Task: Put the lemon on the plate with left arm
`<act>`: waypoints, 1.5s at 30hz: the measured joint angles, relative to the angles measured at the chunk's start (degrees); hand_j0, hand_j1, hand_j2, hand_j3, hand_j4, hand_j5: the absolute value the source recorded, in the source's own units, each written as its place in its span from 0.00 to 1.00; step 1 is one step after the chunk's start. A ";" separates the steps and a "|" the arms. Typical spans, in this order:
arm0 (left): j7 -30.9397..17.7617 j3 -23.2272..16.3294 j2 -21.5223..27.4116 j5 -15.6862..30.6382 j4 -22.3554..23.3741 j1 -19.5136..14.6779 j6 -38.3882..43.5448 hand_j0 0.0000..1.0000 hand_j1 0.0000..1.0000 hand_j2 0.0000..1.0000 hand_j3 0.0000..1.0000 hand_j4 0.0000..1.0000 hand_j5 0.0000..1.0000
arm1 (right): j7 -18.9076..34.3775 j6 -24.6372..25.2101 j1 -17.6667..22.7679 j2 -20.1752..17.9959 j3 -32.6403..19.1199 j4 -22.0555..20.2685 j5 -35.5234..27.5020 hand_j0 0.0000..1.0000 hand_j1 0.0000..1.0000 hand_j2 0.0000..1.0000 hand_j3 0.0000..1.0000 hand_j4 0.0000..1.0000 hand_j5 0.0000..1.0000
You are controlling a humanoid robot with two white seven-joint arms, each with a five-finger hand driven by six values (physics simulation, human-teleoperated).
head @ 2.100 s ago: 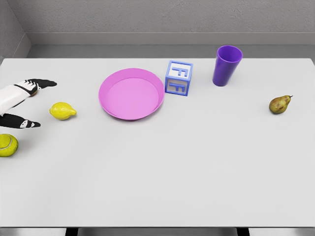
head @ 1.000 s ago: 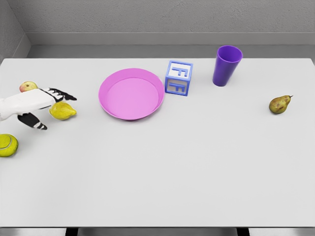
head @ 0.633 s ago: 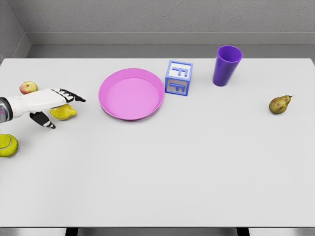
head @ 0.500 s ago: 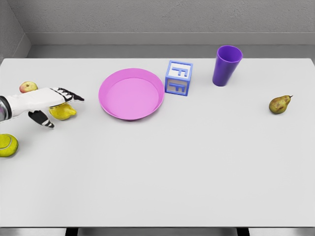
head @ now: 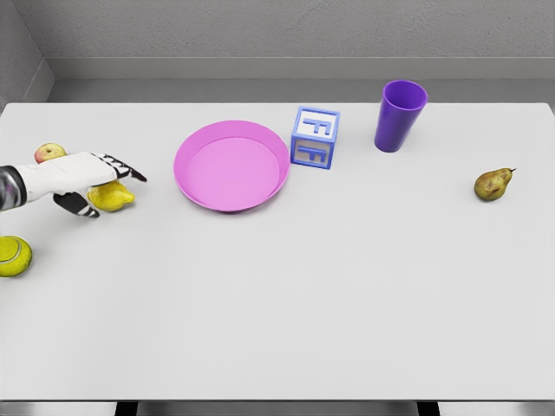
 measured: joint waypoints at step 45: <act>-0.02 -0.75 -2.76 -0.99 -2.48 -3.60 -0.03 0.62 0.62 0.62 0.62 0.62 0.62 | 0.01 0.02 0.00 0.00 0.00 0.00 -0.01 1.00 1.00 1.00 1.00 1.00 1.00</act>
